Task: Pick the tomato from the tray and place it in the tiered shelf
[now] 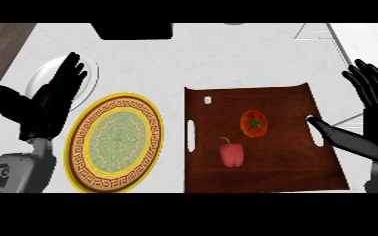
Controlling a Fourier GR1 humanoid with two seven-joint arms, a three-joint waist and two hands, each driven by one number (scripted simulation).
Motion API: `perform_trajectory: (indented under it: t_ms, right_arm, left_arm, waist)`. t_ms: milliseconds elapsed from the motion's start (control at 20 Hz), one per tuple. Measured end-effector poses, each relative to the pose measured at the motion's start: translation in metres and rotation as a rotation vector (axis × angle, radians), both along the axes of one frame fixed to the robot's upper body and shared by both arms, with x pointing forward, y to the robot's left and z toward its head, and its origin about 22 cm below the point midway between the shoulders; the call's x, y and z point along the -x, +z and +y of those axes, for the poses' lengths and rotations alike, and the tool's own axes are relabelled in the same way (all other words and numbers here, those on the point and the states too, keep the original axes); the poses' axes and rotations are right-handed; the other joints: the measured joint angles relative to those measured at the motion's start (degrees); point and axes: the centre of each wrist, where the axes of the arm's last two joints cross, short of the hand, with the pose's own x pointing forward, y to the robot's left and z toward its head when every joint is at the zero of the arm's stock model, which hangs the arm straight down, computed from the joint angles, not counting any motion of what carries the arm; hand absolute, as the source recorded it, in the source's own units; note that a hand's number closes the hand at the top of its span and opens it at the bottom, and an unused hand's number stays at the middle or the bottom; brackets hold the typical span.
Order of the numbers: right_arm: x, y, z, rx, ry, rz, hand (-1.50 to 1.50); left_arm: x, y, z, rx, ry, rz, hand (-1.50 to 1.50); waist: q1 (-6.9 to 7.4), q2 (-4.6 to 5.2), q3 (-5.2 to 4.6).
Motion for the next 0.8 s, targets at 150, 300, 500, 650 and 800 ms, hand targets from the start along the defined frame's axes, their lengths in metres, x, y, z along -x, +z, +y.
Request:
perform_trajectory:
  t_ms: [150,300,500,650,800]
  right_arm:
    - [0.014,0.015,0.008,0.105,0.062,0.077,-1.5]
    - [0.027,0.028,0.011,0.266,0.105,0.207,-1.5]
    - [0.033,0.046,0.004,0.598,0.051,0.346,-1.5]
    - [0.034,0.062,0.006,0.827,-0.024,0.416,-1.5]
    - [0.035,0.07,0.027,0.944,-0.091,0.486,-1.5]
  left_arm:
    - [0.001,-0.005,-0.003,0.006,0.001,0.004,0.0]
    - [-0.001,-0.001,-0.001,0.009,0.011,0.003,0.0]
    - [-0.002,0.0,-0.001,0.006,0.006,0.001,0.0]
    - [-0.004,0.0,-0.003,0.005,-0.007,-0.002,0.0]
    - [-0.009,0.003,-0.006,0.005,-0.017,-0.006,0.0]
  waist:
    - [-0.14,-0.09,-0.08]
    - [-0.41,-0.19,-0.24]
    - [-0.14,-0.14,-0.51]
    - [0.33,-0.03,-0.61]
    - [1.19,0.18,-0.52]
